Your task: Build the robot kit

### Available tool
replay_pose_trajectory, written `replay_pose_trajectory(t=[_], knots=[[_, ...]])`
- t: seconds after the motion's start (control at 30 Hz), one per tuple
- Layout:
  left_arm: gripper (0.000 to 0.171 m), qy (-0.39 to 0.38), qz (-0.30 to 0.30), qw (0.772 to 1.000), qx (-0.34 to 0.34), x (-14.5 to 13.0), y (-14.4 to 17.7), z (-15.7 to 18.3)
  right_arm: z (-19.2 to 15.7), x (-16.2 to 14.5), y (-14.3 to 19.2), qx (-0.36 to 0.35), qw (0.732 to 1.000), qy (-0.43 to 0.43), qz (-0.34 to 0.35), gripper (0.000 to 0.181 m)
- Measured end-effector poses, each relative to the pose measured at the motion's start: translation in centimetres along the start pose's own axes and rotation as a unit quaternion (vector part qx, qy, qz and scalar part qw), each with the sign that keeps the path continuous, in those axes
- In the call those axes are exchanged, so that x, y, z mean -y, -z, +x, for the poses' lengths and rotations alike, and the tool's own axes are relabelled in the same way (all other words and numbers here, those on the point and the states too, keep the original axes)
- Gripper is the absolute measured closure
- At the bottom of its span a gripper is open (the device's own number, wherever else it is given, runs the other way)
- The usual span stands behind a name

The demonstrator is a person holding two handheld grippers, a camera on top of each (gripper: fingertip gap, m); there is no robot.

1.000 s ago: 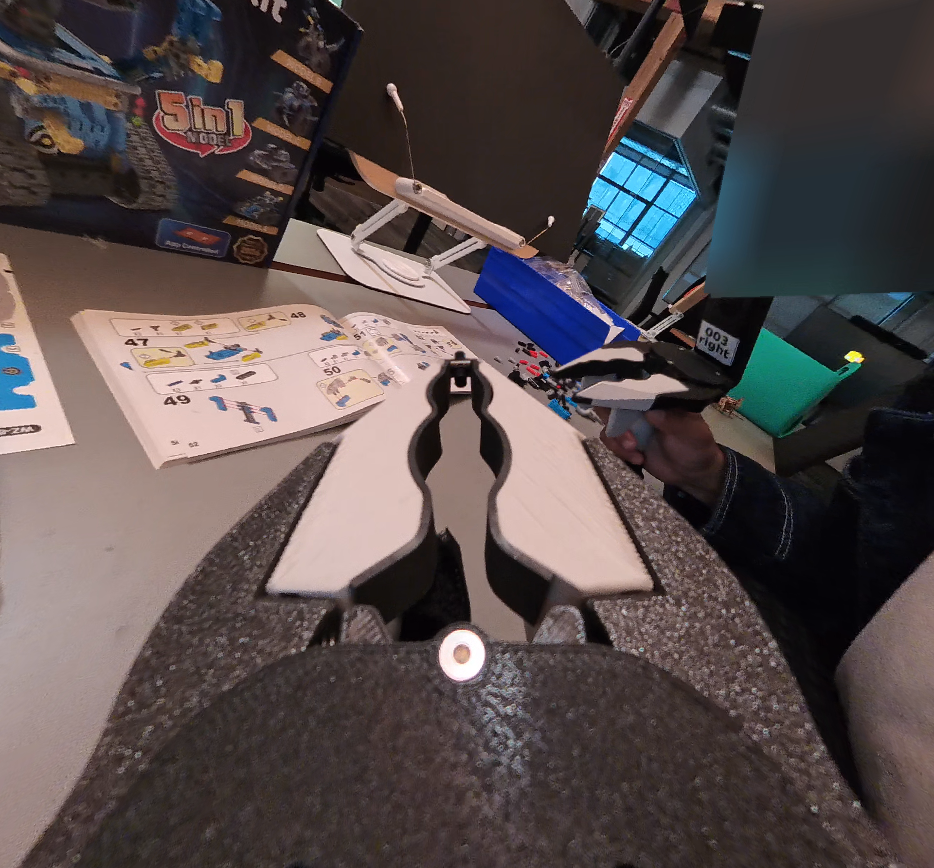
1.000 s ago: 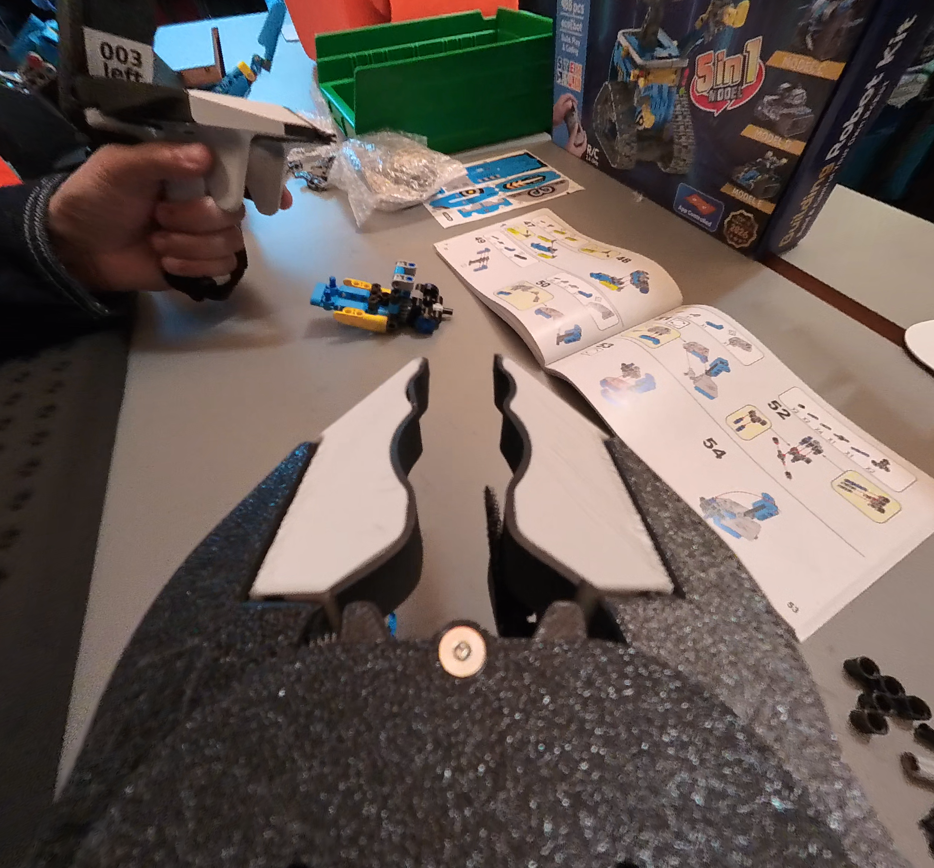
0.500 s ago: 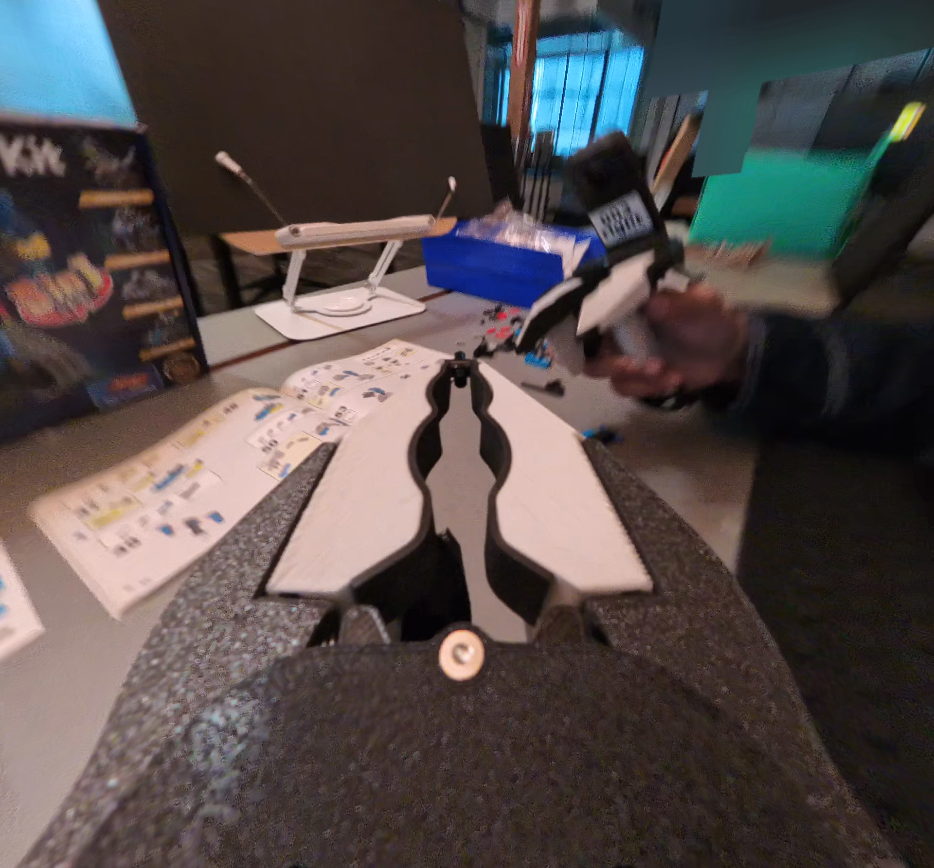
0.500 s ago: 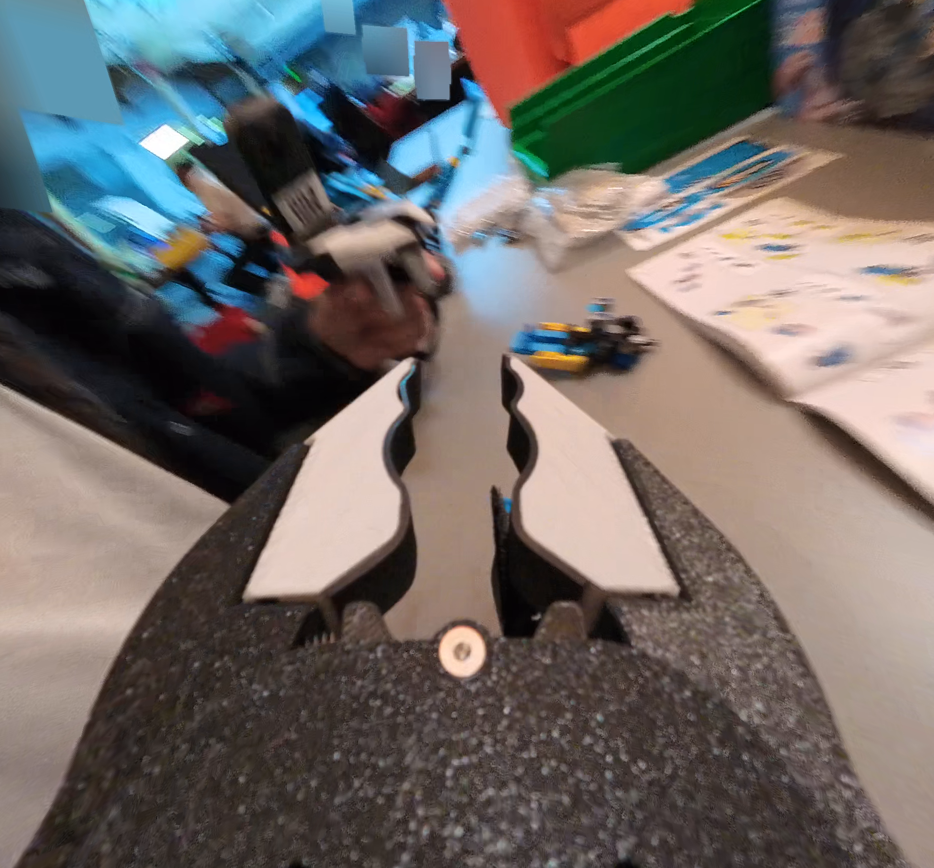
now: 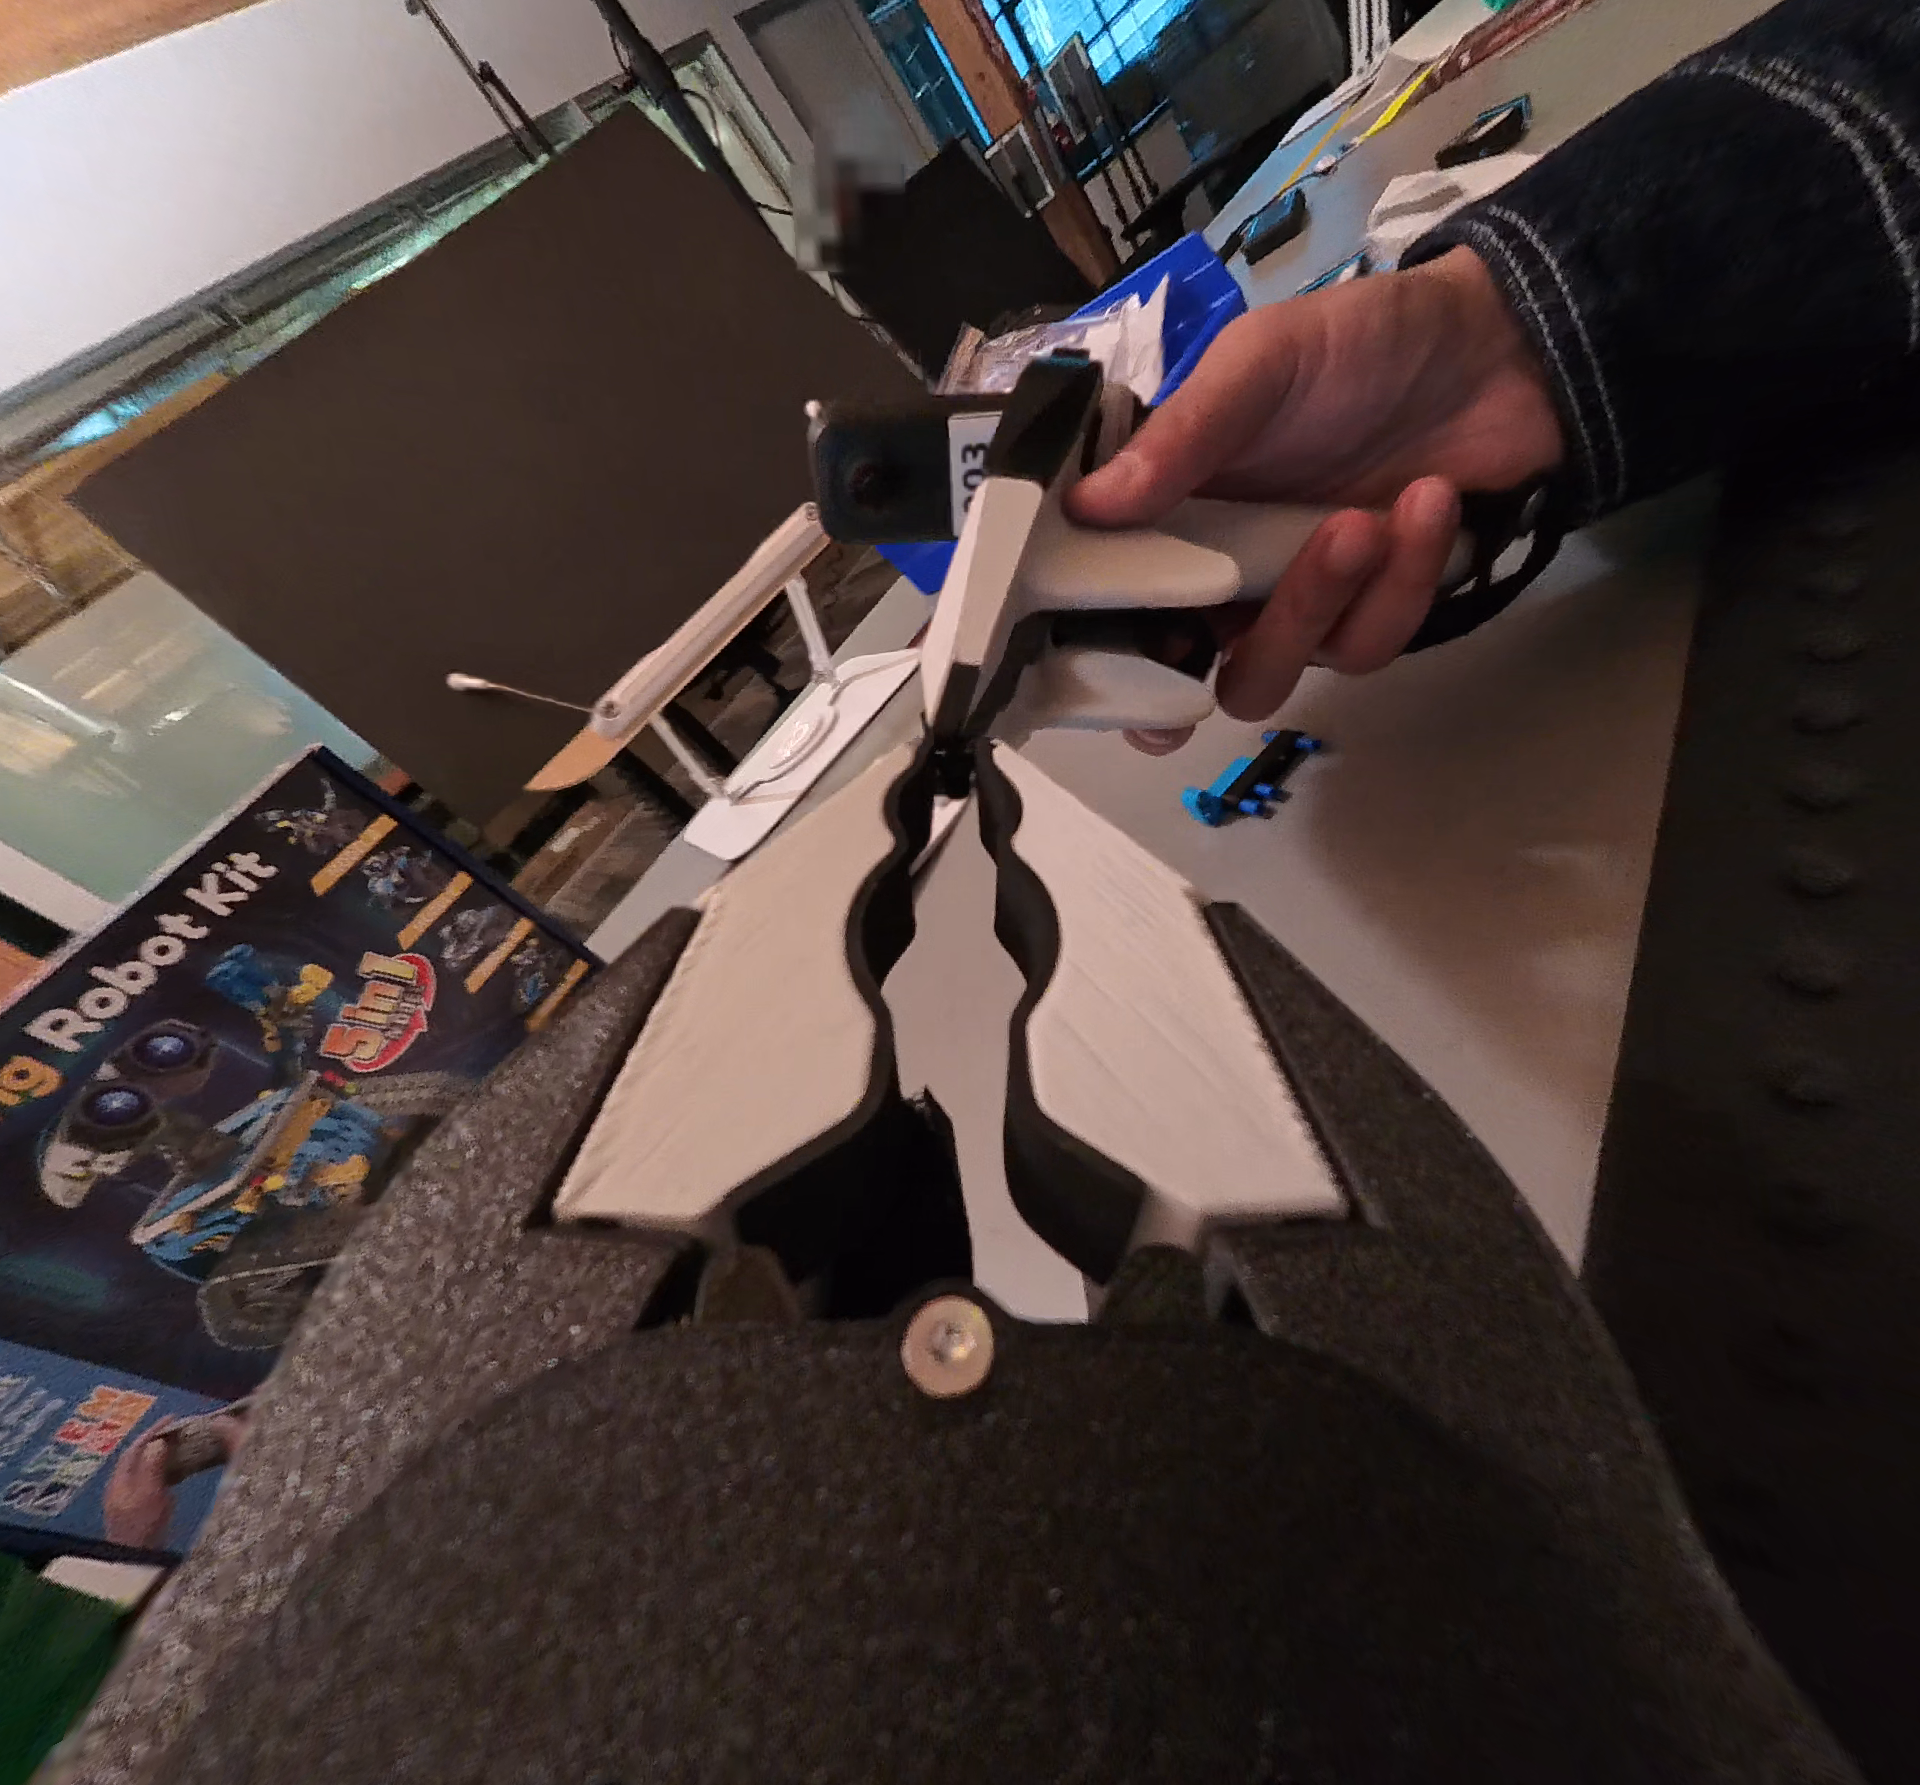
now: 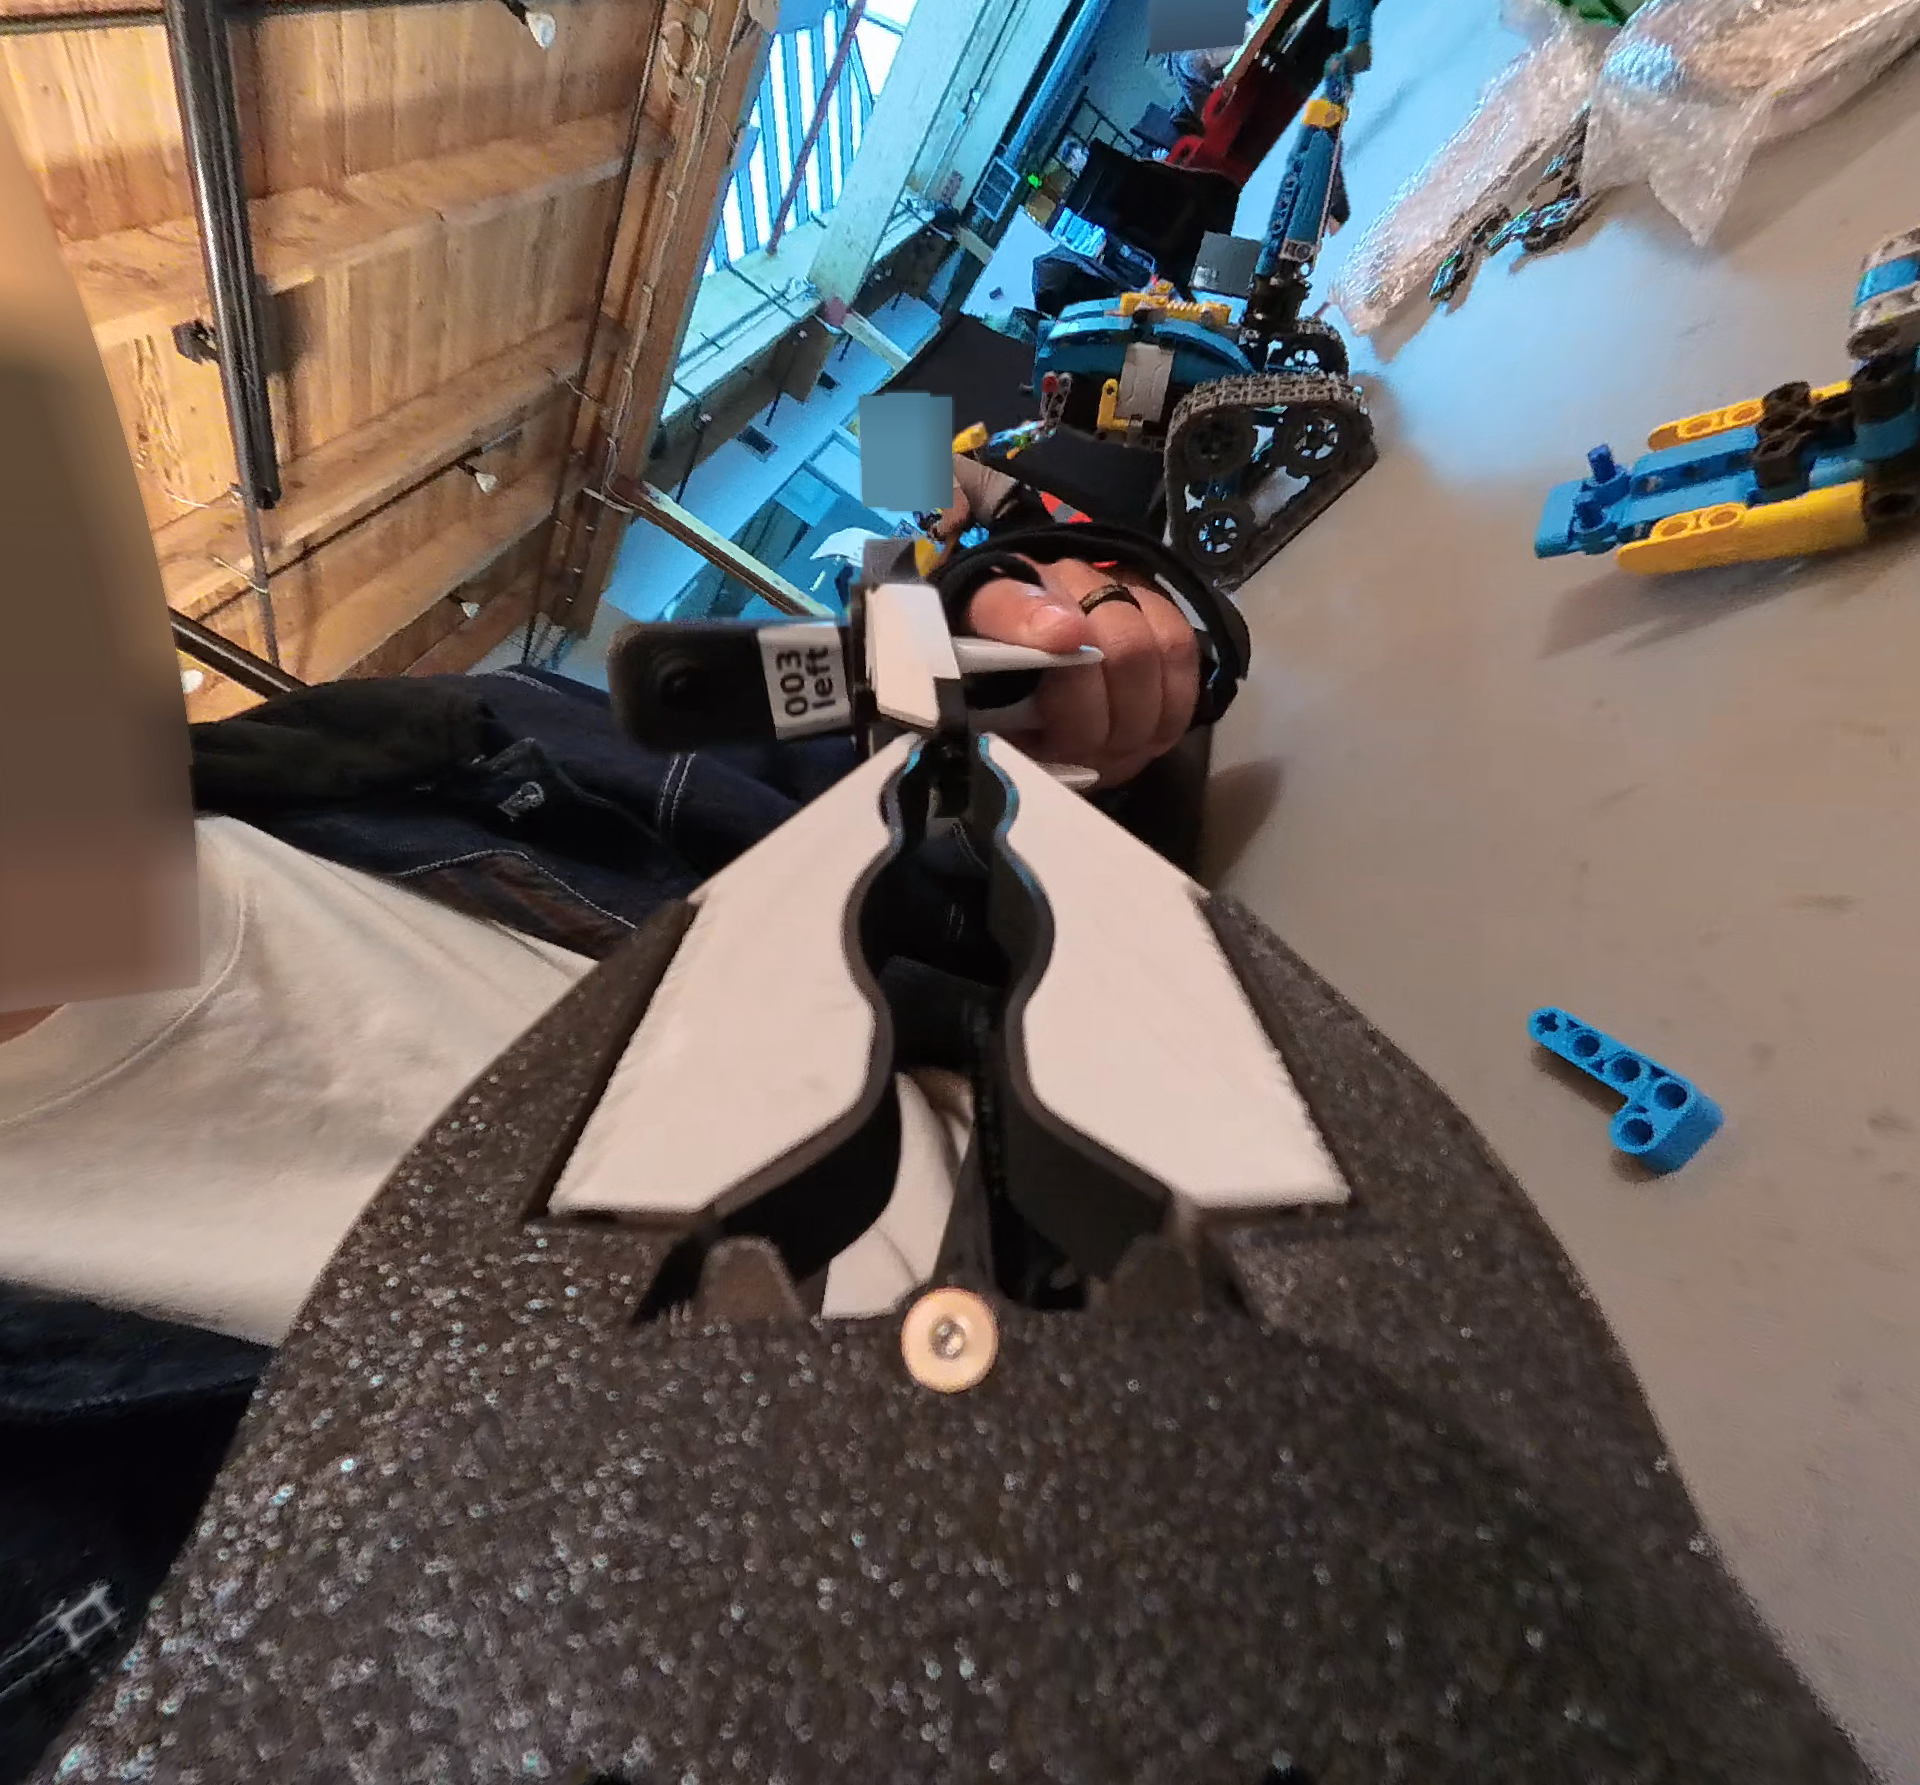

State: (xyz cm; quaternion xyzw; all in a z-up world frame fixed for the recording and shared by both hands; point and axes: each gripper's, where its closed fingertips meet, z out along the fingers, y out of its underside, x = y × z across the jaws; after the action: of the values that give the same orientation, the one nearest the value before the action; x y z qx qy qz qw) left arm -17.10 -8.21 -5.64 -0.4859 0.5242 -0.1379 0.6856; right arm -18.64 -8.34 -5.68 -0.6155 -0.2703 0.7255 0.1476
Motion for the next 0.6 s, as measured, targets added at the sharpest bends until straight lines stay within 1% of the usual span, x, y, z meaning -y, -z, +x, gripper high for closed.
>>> replay_pose_trajectory(t=[0.03, 0.1, 0.13, 0.23, 0.3, 0.37, 0.47, 0.5, 0.53, 0.57, 0.6], knots=[[0.164, -0.01, -0.003, 1.0, 0.004, -0.1, -0.1, 0.0, 0.0, 0.0, 0.0, 0.005, 1.0, -0.008, 0.003, 0.175], [0.164, -0.002, -0.006, 1.0, 0.002, -0.3, -0.2, -0.1, 0.3, -0.3, 0.1, 0.006, 1.0, -0.015, -0.004, 0.171], [0.164, 0.006, 0.0, 1.0, -0.002, -0.1, -0.1, 0.0, 0.1, -0.2, 0.1, 0.008, 1.0, -0.013, -0.004, 0.175], [0.164, 0.026, 0.017, 0.999, -0.014, 0.2, -0.1, 0.1, -0.2, -0.2, 0.1, 0.006, 1.0, 0.015, -0.006, 0.175], [0.163, 0.038, 0.028, 0.999, -0.026, 0.5, 0.0, 0.3, -0.5, -0.5, 0.0, 0.024, 1.0, -0.003, -0.012, 0.175], [0.164, 0.03, 0.036, 0.999, -0.021, 0.8, 0.2, 0.2, -1.0, -0.5, -0.2, 0.049, 0.998, -0.024, -0.007, 0.175], [0.164, 0.031, 0.026, 0.999, -0.018, 0.5, 0.1, 0.1, -0.7, -0.3, -0.1, 0.054, 0.998, -0.039, 0.001, 0.175], [0.164, 0.035, 0.016, 0.999, -0.021, 0.2, 0.0, 0.1, -0.5, -0.3, -0.1, 0.049, 0.998, -0.04, 0.0, 0.175], [0.164, 0.045, -0.001, 0.999, -0.024, -0.3, -0.2, 0.1, 0.0, -0.3, 0.1, 0.027, 0.999, -0.034, -0.006, 0.174], [0.165, 0.056, -0.015, 0.998, -0.024, -0.8, -0.3, 0.0, 0.2, -0.1, 0.7, 0.003, 1.0, -0.013, -0.016, 0.164], [0.165, 0.07, -0.027, 0.997, -0.023, -1.3, -0.4, -0.2, 0.1, 1.0, 2.2, -0.02, 1.0, 0.014, -0.007, 0.151]])
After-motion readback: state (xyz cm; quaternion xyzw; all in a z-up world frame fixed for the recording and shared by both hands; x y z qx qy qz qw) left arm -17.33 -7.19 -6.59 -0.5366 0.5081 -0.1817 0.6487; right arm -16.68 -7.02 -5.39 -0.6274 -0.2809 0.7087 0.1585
